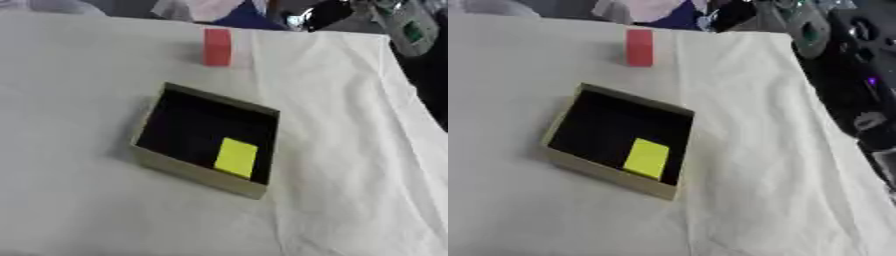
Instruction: Pick up objects on the table and place them in the box.
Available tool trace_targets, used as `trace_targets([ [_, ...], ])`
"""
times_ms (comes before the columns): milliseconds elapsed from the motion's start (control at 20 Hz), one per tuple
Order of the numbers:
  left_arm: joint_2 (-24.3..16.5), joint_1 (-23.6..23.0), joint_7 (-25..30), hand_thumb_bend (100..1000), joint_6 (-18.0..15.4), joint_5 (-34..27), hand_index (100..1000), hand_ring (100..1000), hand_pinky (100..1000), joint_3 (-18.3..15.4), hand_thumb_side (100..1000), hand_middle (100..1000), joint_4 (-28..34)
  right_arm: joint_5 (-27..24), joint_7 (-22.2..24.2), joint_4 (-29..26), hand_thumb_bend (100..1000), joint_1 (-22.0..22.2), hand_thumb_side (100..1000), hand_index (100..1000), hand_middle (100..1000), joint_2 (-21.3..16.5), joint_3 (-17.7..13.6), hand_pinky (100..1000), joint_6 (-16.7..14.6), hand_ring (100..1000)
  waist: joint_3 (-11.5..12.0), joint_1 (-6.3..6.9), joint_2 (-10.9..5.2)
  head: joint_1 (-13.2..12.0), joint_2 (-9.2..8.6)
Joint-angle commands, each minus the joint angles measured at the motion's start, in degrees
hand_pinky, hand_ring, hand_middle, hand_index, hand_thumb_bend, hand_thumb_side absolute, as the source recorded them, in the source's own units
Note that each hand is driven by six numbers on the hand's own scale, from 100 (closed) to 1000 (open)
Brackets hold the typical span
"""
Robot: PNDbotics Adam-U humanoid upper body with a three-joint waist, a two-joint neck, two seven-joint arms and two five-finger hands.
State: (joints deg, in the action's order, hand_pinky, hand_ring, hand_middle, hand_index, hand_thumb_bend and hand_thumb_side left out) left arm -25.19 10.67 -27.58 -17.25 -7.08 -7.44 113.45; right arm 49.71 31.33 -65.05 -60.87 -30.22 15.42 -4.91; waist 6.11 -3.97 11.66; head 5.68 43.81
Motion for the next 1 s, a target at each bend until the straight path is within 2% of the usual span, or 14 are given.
trace_targets([
  [50, -0.7, 0.8, -0.1, 309, 0.0, 0.2, 783, 747, 659, -0.5, 643, 700, 1.1, 2.9, -0.1, 3.5, 240, -3.1, 574, 1000, 904, 0.8, -1.3, 1000, 0.0, 1000, 0.2, 0.48, -0.60, 0.0, 0.30],
  [300, -0.4, 1.5, 0.0, 310, -0.1, 0.0, 783, 747, 659, -0.4, 642, 699, 1.1, 6.9, 0.9, 10.0, 210, -7.2, 596, 1000, 922, 4.9, -3.6, 1000, 0.3, 1000, 0.9, 0.64, 0.07, 0.9, 0.25],
  [400, -0.3, 1.9, 0.1, 310, -0.1, -0.1, 783, 747, 659, -0.3, 641, 699, 1.1, 8.6, 0.6, 12.7, 198, -8.5, 631, 1000, 928, 6.6, -4.9, 1000, 0.8, 1000, 1.3, 0.72, 0.34, 1.6, -0.06],
  [450, -0.2, 2.0, 0.1, 309, -0.1, -0.2, 783, 747, 659, -0.3, 641, 699, 1.1, 9.4, 0.4, 14.1, 189, -9.2, 617, 1000, 933, 7.6, -5.4, 1000, 1.0, 1000, 1.4, 0.76, 0.47, 1.9, -0.22],
  [700, 0.1, 2.6, 0.4, 309, 0.0, -0.5, 782, 747, 659, 0.0, 642, 699, 1.1, 14.0, 0.5, 21.6, 152, -11.9, 675, 1000, 965, 11.9, -8.1, 1000, 1.3, 1000, 2.0, 0.92, 0.87, 2.8, -0.65],
  [950, 0.3, 3.0, 0.6, 310, -0.1, -0.7, 783, 747, 659, 0.0, 641, 699, 1.1, 18.2, 0.5, 26.8, 148, -13.4, 678, 1000, 970, 14.6, -10.9, 1000, 0.9, 1000, 2.4, 1.09, 1.07, 3.3, -1.21],
  [1000, 0.3, 3.2, 0.6, 309, -0.1, -0.7, 782, 747, 659, 0.0, 640, 699, 1.1, 18.7, 0.7, 27.5, 173, -13.4, 650, 1000, 984, 15.1, -11.4, 1000, 1.0, 1000, 2.6, 1.15, 1.29, 3.6, -1.87],
])
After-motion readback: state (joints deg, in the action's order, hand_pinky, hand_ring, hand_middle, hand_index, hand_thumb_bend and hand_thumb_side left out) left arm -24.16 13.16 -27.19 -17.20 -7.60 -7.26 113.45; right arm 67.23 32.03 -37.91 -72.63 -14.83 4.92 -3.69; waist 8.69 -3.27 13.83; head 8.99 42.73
